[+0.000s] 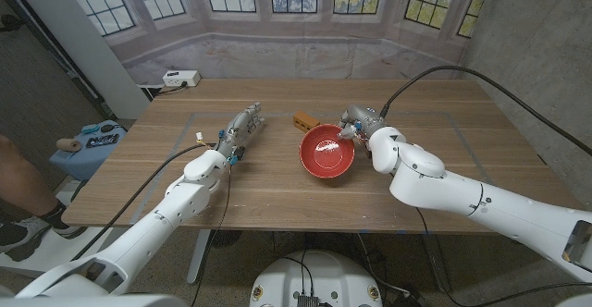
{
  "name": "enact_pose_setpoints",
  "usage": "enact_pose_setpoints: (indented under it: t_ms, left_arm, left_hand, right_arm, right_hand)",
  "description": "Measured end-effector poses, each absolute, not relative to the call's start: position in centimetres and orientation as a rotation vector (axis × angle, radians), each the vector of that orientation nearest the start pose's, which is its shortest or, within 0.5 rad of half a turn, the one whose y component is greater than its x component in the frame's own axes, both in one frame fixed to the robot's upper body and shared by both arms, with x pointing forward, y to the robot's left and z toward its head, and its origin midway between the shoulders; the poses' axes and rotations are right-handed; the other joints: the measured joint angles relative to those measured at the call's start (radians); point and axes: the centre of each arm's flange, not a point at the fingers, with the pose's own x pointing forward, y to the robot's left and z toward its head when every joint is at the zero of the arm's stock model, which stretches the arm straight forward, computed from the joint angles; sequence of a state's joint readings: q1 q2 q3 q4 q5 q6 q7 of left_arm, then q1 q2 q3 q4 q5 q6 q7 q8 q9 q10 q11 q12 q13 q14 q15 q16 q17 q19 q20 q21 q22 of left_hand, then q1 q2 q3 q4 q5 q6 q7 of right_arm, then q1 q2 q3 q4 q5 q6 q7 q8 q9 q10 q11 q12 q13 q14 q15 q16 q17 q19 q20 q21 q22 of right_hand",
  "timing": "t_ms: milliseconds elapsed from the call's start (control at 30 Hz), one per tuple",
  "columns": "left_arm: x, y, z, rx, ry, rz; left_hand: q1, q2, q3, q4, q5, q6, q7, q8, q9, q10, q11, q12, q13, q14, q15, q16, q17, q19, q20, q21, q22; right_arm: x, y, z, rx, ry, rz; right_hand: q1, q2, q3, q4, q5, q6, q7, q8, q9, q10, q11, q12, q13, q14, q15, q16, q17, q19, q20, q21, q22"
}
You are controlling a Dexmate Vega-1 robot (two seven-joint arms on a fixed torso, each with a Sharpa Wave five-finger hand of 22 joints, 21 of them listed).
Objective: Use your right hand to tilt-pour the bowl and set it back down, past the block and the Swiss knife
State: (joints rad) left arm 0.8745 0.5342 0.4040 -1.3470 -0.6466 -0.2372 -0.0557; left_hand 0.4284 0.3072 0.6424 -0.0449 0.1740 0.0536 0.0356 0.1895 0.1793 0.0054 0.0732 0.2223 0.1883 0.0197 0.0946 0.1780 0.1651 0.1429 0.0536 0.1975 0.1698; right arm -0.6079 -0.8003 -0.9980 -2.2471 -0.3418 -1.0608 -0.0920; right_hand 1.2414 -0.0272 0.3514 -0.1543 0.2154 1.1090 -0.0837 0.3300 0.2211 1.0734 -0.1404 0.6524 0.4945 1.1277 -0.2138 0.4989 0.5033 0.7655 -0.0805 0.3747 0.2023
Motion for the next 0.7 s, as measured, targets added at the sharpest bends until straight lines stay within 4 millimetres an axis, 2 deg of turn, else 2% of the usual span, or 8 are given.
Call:
enact_pose_setpoints:
  t_ms: [700]
  left_arm:
    - [64.45, 27.55, -5.14, 0.003, -0.531, -0.274]
  left_hand:
    - [0.004, -0.004, -0.005, -0.005, 0.000, 0.000, 0.000, 0.000, 0.000, 0.000, 0.000, 0.000, 0.000, 0.000, 0.000, 0.000, 0.000, 0.000, 0.000, 0.000, 0.000]
  right_arm:
    - [51.76, -12.28, 0.40, -1.271, -0.464, -0.190]
  right_hand:
    - [0.008, 0.005, -0.003, 0.003, 0.008, -0.002, 0.002, 0.001, 0.000, 0.000, 0.000, -0.004, 0.004, 0.007, -0.004, -0.011, 0.014, 0.000, 0.000, 0.015, 0.000]
